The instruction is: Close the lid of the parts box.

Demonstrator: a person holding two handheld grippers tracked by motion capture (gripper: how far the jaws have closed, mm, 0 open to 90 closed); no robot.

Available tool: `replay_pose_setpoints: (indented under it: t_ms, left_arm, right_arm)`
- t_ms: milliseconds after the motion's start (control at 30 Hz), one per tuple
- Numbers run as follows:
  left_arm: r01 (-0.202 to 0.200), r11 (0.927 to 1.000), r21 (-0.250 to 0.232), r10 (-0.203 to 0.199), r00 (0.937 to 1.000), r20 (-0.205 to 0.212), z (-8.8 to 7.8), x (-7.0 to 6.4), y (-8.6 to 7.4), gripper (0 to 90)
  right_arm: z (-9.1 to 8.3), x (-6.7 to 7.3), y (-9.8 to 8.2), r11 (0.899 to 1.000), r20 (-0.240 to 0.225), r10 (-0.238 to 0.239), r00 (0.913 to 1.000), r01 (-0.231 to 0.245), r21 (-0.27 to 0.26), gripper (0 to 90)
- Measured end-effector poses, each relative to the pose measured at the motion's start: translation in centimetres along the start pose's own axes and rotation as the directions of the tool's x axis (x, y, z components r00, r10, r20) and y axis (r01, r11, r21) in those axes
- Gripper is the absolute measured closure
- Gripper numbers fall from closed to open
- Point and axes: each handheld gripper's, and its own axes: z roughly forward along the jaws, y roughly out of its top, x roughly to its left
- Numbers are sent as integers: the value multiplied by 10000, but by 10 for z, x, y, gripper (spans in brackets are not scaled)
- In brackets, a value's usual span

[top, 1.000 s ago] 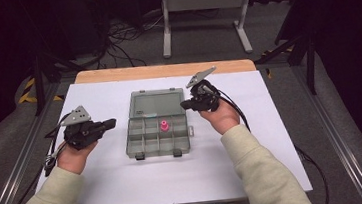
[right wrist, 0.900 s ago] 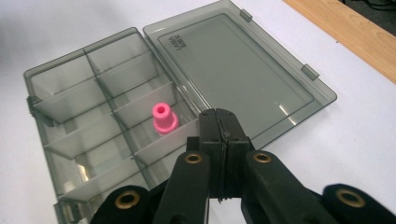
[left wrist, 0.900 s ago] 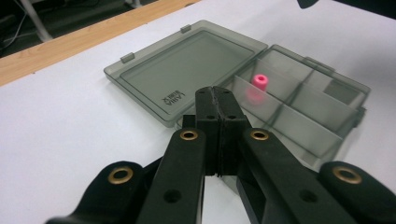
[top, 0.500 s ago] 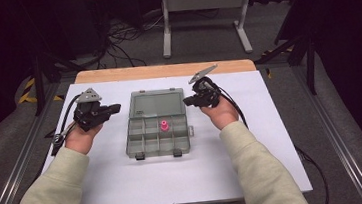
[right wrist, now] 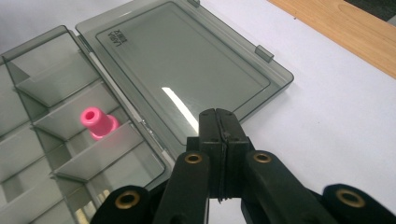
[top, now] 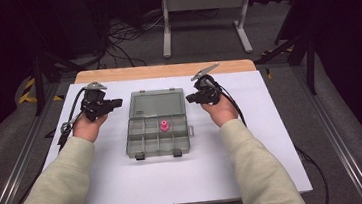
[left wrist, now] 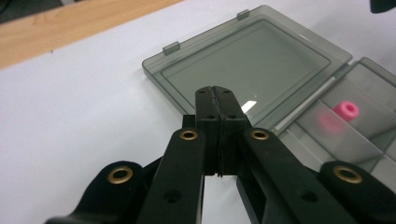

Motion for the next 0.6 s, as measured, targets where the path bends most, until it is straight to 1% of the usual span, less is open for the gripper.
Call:
replay_pose_setpoints:
  t_ms: [67, 100, 167, 233, 267, 367, 400, 467, 500, 567, 600]
  left_arm:
    - [46, 10000, 21, -45, 10000, -56, 2, 1, 1, 898]
    - [49, 9999, 114, -47, 9999, -121, 4, 1, 2, 898]
    - [-86, 9998, 171, 91, 9995, -288, 9, 2, 2, 899]
    - [-92, 9997, 240, 100, 9993, -360, 13, 3, 2, 899]
    - [-54, 9996, 274, 64, 9993, -367, 15, 5, 2, 899]
    - [256, 9988, 408, -243, 9991, -335, 22, 11, 0, 899]
    - [256, 9988, 408, -243, 9991, -335, 22, 11, 0, 899]
    - [413, 9978, 512, -396, 9986, -337, 26, 15, -2, 899]
    - [399, 9980, 499, -380, 9985, -382, 27, 17, -2, 899]
    - [559, 9968, 575, -540, 9980, -338, 29, 19, -3, 900]
    - [550, 9968, 579, -528, 9979, -384, 30, 20, -3, 899]
  right_arm:
    - [1, -1, 0, 10000, 23, 12, 10000, -12, 21, 900]
    - [2, -2, -1, 10000, 50, 70, 10000, -70, 55, 900]
    - [5, -4, -2, 9998, 90, 151, 9998, -152, 109, 900]
    - [7, -6, -3, 9996, 112, 217, 9997, -218, 149, 900]
    - [9, -8, -3, 9996, 125, 232, 9997, -234, 171, 900]
    - [12, -10, -5, 9992, 183, 345, 9992, -349, 219, 900]
    - [12, -10, -5, 9992, 183, 345, 9992, -349, 219, 900]
    - [16, -12, -5, 9990, 230, 363, 9991, -370, 271, 900]
    - [17, -12, -5, 9987, 232, 391, 9990, -398, 303, 900]
    - [19, -13, -6, 9986, 247, 404, 9989, -412, 340, 900]
    - [21, -14, -7, 9984, 276, 430, 9987, -440, 367, 900]
